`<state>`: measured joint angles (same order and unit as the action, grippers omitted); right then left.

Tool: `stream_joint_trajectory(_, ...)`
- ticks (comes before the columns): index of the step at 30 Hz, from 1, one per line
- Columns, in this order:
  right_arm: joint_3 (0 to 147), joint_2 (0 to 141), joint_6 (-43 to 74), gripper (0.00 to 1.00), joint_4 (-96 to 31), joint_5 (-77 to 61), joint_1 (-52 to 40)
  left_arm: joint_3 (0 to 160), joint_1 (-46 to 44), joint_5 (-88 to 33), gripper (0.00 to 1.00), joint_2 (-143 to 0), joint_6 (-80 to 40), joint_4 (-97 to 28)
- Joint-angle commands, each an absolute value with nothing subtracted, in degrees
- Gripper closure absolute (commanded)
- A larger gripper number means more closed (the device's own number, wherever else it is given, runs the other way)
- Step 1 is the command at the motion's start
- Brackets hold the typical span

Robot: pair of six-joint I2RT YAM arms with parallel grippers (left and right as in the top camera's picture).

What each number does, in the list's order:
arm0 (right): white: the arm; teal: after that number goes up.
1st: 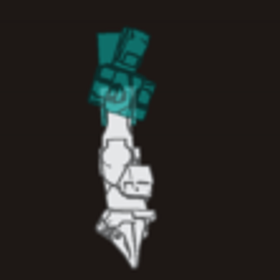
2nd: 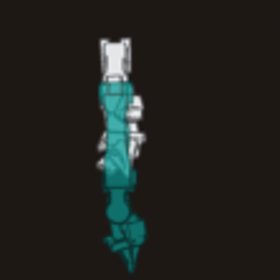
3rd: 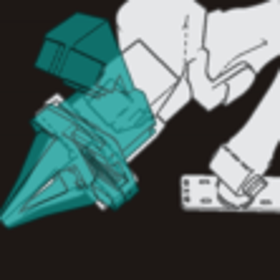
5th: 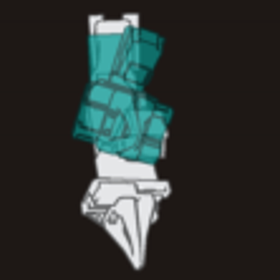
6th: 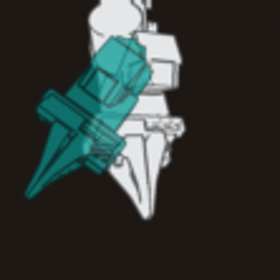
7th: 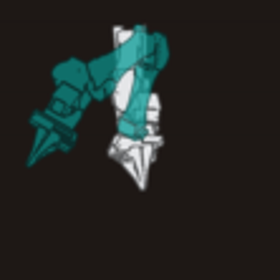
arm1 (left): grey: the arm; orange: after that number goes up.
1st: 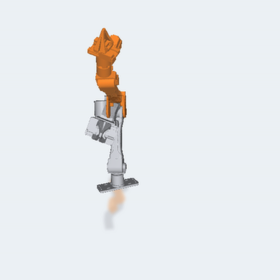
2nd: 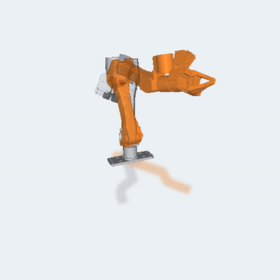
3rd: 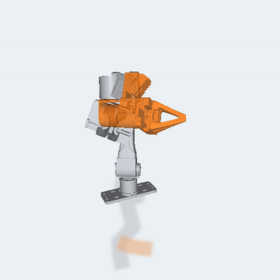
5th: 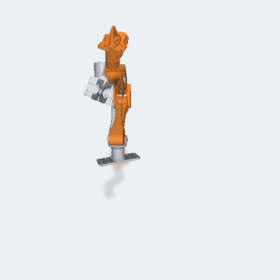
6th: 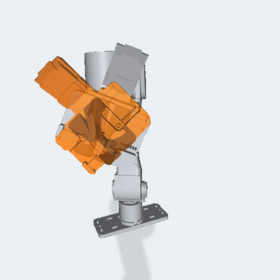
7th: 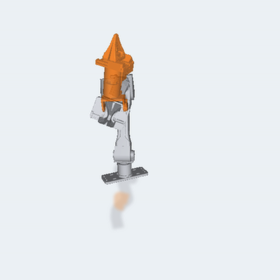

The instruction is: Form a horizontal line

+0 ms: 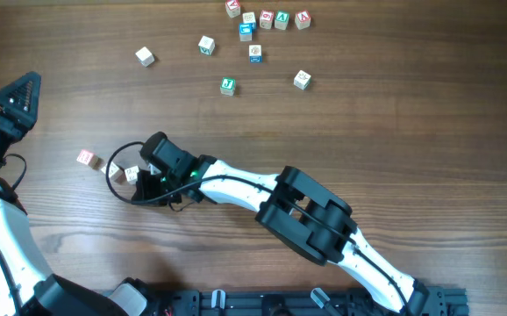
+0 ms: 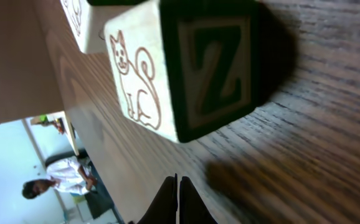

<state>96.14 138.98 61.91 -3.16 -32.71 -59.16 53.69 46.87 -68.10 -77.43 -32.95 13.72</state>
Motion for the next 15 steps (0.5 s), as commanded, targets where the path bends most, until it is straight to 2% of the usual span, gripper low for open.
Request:
stream_joint_trajectory(1, 97.56, 139.31, 64.73, 0.96, -3.27, -28.47, -59.16, 54.24, 46.72, -69.19, 0.00, -78.59, -33.47, 13.82)
stream_joint_trajectory(15, 98.80, 139.92, 62.92, 0.95, 0.54, -21.98, -57.89, 54.24, 46.72, -69.19, 0.00, -78.67, -33.47, 12.97)
